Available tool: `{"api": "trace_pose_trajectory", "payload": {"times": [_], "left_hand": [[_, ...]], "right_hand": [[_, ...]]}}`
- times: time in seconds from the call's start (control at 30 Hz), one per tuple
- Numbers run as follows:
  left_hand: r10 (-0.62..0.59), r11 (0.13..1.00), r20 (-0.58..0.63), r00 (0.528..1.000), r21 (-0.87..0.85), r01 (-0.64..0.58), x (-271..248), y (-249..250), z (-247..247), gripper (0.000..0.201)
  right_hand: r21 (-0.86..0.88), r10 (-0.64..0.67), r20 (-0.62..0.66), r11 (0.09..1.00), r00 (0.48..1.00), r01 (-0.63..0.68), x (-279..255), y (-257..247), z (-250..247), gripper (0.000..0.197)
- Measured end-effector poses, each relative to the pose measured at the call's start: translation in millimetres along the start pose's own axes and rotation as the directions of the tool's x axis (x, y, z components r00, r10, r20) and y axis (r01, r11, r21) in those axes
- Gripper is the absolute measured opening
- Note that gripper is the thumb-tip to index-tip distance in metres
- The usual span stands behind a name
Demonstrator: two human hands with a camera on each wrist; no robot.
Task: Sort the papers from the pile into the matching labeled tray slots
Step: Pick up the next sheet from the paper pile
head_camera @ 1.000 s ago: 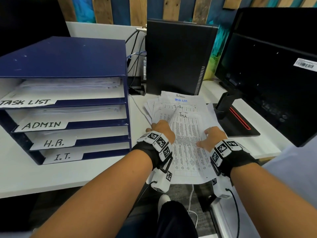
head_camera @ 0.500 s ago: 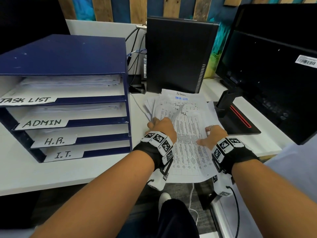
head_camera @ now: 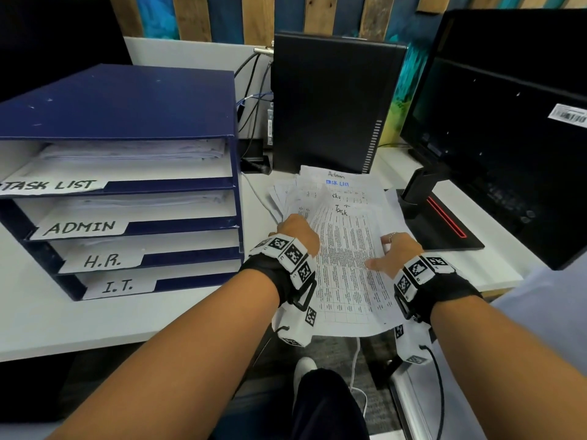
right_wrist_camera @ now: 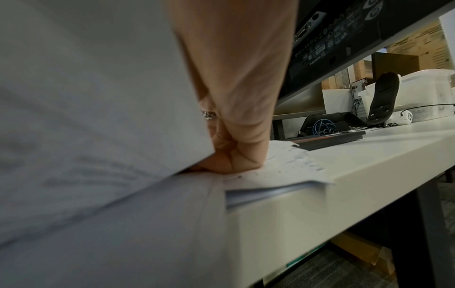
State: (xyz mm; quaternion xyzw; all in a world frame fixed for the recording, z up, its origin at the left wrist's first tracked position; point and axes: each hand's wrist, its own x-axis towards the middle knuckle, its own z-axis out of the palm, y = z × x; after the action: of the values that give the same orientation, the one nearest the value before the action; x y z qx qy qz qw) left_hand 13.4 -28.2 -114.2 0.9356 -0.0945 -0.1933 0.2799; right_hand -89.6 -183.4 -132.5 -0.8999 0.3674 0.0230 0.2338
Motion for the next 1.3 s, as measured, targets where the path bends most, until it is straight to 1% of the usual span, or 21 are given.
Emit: {"api": "trace_pose_trajectory", "payload": {"times": [0.03,0.1,0.17,0.2,0.27,0.37,0.43,0.53,0.6,0.7,0.77,0.93,1.0,1.07,1.1,1.13,1.17,1.2,1.23,1.27,1.3], "left_hand": [[0.02,0.999,0.024,0.999,-0.032,-0.019,-0.9,0.8,-2.5,0.026],[0.03,0.992,0.02,0.999,-0.121,-0.027,0.7,-0.6,-5.0,0.017],[-0.003,0.983,-0.021,1.0,-0.183,-0.001,0.0,-1.0,-7.3,0.025],[-0.016,0.981,-0.042,0.999,-0.193,0.008,0.0,-1.0,-6.9,0.025],[-0.011,0.985,-0.071,0.997,-0.175,-0.002,-2.2,-0.4,-6.2,0.017],[0.032,0.996,-0.093,0.995,-0.075,-0.039,-6.7,-3.8,-4.9,0.018],[0.052,0.995,-0.054,0.997,-0.078,-0.056,-6.1,-6.1,-2.9,0.018],[0.068,0.981,0.037,0.997,-0.185,-0.06,-7.8,-9.1,-3.6,0.018],[0.077,0.971,0.024,0.997,-0.229,-0.07,-7.3,-11.5,-5.1,0.016],[0.069,0.975,-0.045,0.997,-0.207,-0.077,-11.9,-11.5,-8.1,0.018],[0.089,0.972,-0.096,0.991,-0.211,-0.107,-14.3,-10.8,-9.8,0.015],[0.103,0.942,-0.276,0.956,-0.282,-0.183,-20.4,-24.1,-16.6,0.025],[0.112,0.915,-0.316,0.942,-0.338,-0.222,-24.7,-33.0,-18.8,0.018],[0.079,0.879,-0.302,0.95,-0.429,-0.21,-24.8,-42.2,-18.8,0.039],[0.053,0.868,-0.267,0.962,-0.463,-0.177,-23.2,-45.6,-17.8,0.047],[0.039,0.861,-0.237,0.971,-0.485,-0.153,-25.3,-46.2,-18.2,0.047],[0.025,0.854,-0.222,0.975,-0.502,-0.136,-22.7,-47.2,-15.8,0.035],[0.004,0.845,-0.229,0.973,-0.519,-0.126,-22.0,-45.6,-14.6,0.014],[-0.027,0.832,-0.248,0.968,-0.542,-0.116,-20.4,-45.2,-13.7,0.013],[-0.078,0.826,-0.256,0.963,-0.557,-0.081,-18.5,-45.1,-12.2,0.026],[-0.113,0.818,-0.231,0.966,-0.574,-0.042,-17.7,-45.4,-11.2,0.028]], "right_hand": [[0.003,-0.002,-0.003,1.0,1.0,0.002,-0.1,-0.1,0.1,0.073],[0.007,-0.003,-0.007,1.0,1.0,0.003,-0.2,0.1,0.3,0.073],[-0.003,-0.002,-0.009,1.0,1.0,0.002,0.8,0.8,0.8,0.074],[-0.006,-0.004,-0.009,1.0,1.0,0.004,1.7,1.3,1.0,0.074],[-0.017,-0.009,-0.006,1.0,1.0,0.009,2.7,1.6,1.0,0.075],[-0.03,-0.011,0.001,1.0,1.0,0.011,4.0,1.3,0.0,0.076],[-0.034,-0.007,0.002,0.999,1.0,0.008,3.9,0.5,0.4,0.077],[-0.056,0.01,-0.006,0.998,1.0,-0.01,4.9,1.7,1.6,0.074],[-0.041,0.03,-0.013,0.999,0.999,-0.031,5.0,2.5,-0.1,0.064],[-0.145,0.018,-0.051,0.989,0.999,-0.025,3.4,0.3,-2.9,0.038],[-0.197,-0.007,-0.084,0.98,0.996,-0.009,2.3,-2.4,-0.5,0.028],[-0.053,0.016,-0.093,0.998,0.996,-0.021,2.4,-5.5,0.2,0.027],[-0.005,0.046,-0.092,0.999,0.995,-0.047,4.8,-3.9,-3.3,0.025],[0.037,0.074,-0.085,0.997,0.994,-0.071,6.5,-1.8,-5.9,0.027],[0.054,0.082,-0.086,0.996,0.993,-0.077,6.0,-0.8,-7.4,0.026],[0.081,0.088,-0.095,0.993,0.992,-0.08,5.4,0.5,-8.4,0.025],[0.105,0.097,-0.1,0.991,0.99,-0.086,4.6,1.5,-9.4,0.025],[0.121,0.1,-0.106,0.989,0.989,-0.087,4.1,2.5,-10.0,0.025],[0.122,0.103,-0.105,0.988,0.989,-0.09,2.7,3.1,-10.6,0.025],[0.122,0.106,-0.099,0.988,0.989,-0.094,2.2,3.8,-10.7,0.025],[0.122,0.11,-0.086,0.988,0.99,-0.1,0.9,3.9,-11.1,0.025]]}}
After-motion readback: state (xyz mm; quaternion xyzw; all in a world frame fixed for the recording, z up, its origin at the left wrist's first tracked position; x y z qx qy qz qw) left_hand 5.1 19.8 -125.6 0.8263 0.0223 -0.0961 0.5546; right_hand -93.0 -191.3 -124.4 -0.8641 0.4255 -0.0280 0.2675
